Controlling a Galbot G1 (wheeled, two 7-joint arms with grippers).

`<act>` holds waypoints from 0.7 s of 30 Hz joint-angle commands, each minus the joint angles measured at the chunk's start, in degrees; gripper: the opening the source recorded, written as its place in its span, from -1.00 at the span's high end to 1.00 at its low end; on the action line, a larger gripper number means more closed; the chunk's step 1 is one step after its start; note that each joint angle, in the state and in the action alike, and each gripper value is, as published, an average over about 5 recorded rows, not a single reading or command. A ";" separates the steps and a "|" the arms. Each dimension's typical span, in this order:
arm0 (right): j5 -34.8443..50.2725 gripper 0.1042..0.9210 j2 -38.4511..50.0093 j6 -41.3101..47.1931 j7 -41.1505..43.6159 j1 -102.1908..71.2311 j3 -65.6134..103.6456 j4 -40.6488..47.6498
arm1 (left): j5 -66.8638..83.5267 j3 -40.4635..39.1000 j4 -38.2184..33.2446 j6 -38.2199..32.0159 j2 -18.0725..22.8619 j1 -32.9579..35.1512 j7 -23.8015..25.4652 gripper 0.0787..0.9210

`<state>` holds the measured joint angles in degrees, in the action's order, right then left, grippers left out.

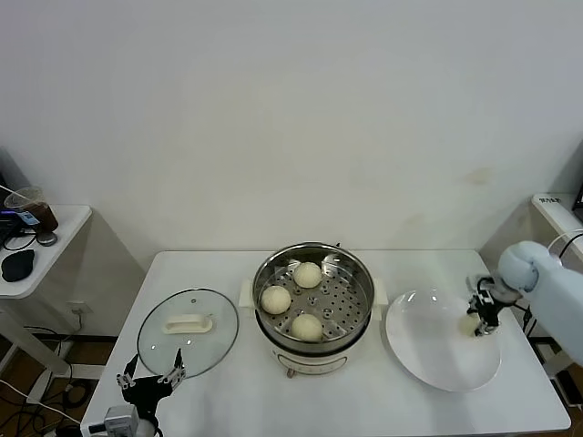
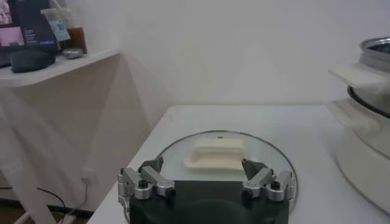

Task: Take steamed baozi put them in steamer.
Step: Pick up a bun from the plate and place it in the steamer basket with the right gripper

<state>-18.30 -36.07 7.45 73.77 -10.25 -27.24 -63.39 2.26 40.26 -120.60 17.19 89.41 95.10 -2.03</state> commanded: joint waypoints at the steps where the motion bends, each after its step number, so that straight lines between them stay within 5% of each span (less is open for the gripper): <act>1: 25.23 0.03 -0.14 8.84 1.42 28.68 -24.59 -10.88 | -0.08 -0.41 -1.10 -0.06 -0.30 -0.42 -0.08 -0.77; 11: 45.02 0.03 -14.12 17.21 -0.94 50.25 -41.29 -14.42 | 0.52 -0.98 -2.91 -0.04 -1.21 -0.72 0.00 -0.77; 21: 45.06 0.03 -23.13 20.37 -4.86 47.08 -44.91 -14.32 | 1.58 -0.79 -3.04 0.06 -1.67 -1.01 0.02 -0.77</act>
<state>18.70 -49.76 23.13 71.53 30.08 -62.74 -75.85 3.45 39.34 -123.16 17.19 87.80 94.22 -2.04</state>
